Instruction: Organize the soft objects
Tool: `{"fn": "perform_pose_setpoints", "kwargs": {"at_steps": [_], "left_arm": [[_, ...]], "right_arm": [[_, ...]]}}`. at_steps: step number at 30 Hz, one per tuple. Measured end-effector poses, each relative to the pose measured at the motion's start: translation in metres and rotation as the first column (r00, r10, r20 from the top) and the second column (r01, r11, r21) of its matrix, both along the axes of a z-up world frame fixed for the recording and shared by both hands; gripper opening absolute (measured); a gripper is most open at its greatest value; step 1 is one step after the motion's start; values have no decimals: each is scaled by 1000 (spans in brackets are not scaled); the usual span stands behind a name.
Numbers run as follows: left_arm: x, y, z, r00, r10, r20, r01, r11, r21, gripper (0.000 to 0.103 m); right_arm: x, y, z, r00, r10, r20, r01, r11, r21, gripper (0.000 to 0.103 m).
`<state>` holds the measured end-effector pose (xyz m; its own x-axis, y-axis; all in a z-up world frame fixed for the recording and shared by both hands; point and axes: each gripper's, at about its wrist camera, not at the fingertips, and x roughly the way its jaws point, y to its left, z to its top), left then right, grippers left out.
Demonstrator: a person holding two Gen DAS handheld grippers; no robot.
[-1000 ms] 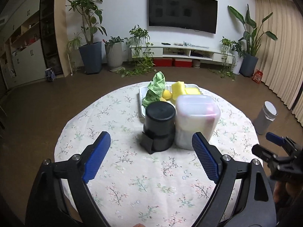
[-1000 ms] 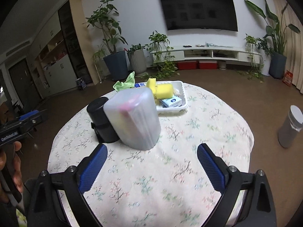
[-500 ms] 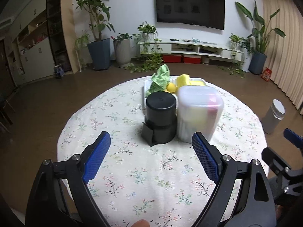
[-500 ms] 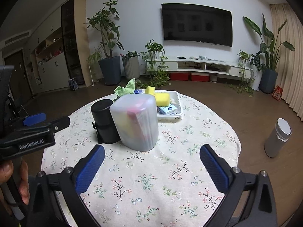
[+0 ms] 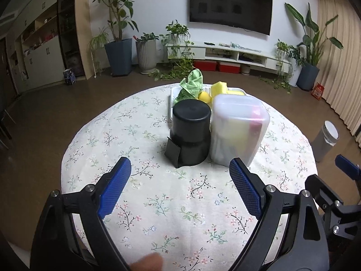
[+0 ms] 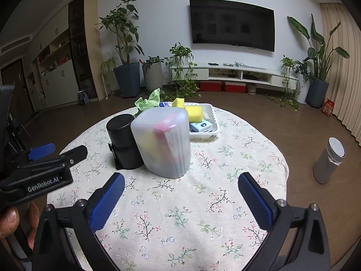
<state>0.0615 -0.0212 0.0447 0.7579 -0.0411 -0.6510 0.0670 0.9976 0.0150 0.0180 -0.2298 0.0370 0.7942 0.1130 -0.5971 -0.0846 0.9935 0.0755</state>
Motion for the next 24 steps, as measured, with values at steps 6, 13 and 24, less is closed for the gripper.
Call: {"fn": "perform_pose_setpoints", "kwargs": {"at_steps": [6,13,24], "left_arm": [[0,-3,-2,999,-38,-8,37,998,-50,89],[3,-6,-4,1000,-22,-17,21,1000,-18,96],[4,-11,-9,999,-13,-30,13,1000,10,98]], "right_arm": [[1,6,-1,1000,-7,-4,7,1000,-23,103],[3,8,-1,1000,-26,-7,25,999,-47,103],[7,8,-3,999,-33,-20,31,998,-59,103]]}}
